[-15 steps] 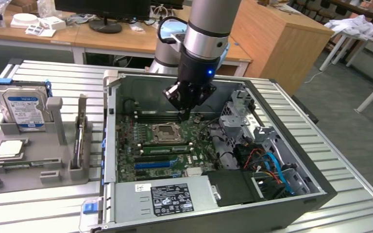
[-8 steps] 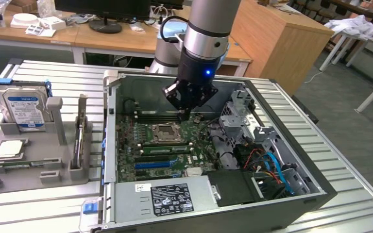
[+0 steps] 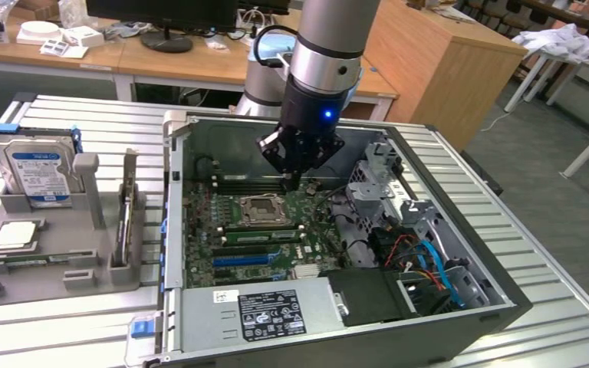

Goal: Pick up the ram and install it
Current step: 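Press down the ram until it locks into place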

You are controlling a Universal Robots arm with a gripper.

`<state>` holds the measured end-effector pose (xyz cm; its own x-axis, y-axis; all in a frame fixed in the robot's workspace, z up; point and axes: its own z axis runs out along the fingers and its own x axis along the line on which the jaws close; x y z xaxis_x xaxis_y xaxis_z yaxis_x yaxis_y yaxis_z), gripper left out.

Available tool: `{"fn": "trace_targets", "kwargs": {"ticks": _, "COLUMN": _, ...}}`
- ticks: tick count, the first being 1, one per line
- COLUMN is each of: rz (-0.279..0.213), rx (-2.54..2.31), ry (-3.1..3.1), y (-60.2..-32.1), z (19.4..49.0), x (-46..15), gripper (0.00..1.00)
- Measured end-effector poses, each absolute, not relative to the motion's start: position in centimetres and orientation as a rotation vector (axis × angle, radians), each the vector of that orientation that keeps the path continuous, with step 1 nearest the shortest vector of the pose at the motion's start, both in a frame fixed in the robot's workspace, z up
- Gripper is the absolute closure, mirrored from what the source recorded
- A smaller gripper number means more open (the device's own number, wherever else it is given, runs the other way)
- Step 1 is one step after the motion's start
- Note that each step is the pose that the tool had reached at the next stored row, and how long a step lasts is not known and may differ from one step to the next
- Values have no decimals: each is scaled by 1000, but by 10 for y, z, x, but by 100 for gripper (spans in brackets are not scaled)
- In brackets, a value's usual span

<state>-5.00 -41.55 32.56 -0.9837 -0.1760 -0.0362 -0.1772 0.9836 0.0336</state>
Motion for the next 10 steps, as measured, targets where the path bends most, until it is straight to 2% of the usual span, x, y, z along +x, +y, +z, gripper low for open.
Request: {"fn": "trace_targets", "kwargs": {"ticks": 10, "rz": 66, "rx": -274, "ry": 3149, "y": -415, "z": 326, "x": -48, "gripper": 89}}
